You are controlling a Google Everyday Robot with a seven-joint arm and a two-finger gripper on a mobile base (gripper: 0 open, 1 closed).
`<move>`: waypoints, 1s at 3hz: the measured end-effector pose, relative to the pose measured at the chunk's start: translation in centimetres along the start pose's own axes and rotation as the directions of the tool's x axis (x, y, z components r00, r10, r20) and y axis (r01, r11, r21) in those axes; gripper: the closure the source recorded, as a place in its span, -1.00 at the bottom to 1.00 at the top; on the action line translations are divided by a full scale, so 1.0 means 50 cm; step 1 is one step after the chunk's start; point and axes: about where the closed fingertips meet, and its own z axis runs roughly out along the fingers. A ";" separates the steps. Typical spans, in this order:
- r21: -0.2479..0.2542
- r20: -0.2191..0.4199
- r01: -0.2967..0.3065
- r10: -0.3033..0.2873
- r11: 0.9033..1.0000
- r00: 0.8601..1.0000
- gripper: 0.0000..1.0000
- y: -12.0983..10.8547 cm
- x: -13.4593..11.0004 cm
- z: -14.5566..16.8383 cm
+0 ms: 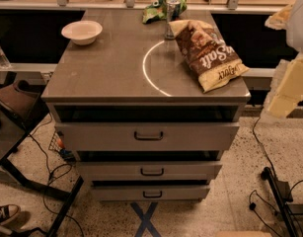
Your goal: Place brown chip bag into paper bowl
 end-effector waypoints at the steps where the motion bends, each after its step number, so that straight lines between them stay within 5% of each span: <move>1: 0.022 -0.002 -0.007 0.007 1.000 1.000 -1.00 -0.002 -0.004 -0.010; 2: 0.099 0.040 -0.079 0.076 0.992 0.996 -1.00 -0.072 -0.011 0.010; 3: 0.184 0.169 -0.221 0.191 0.958 0.967 -1.00 -0.192 -0.033 0.034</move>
Offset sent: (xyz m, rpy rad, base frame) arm 0.1049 -0.0108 0.0188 0.1394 -0.2527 -0.1867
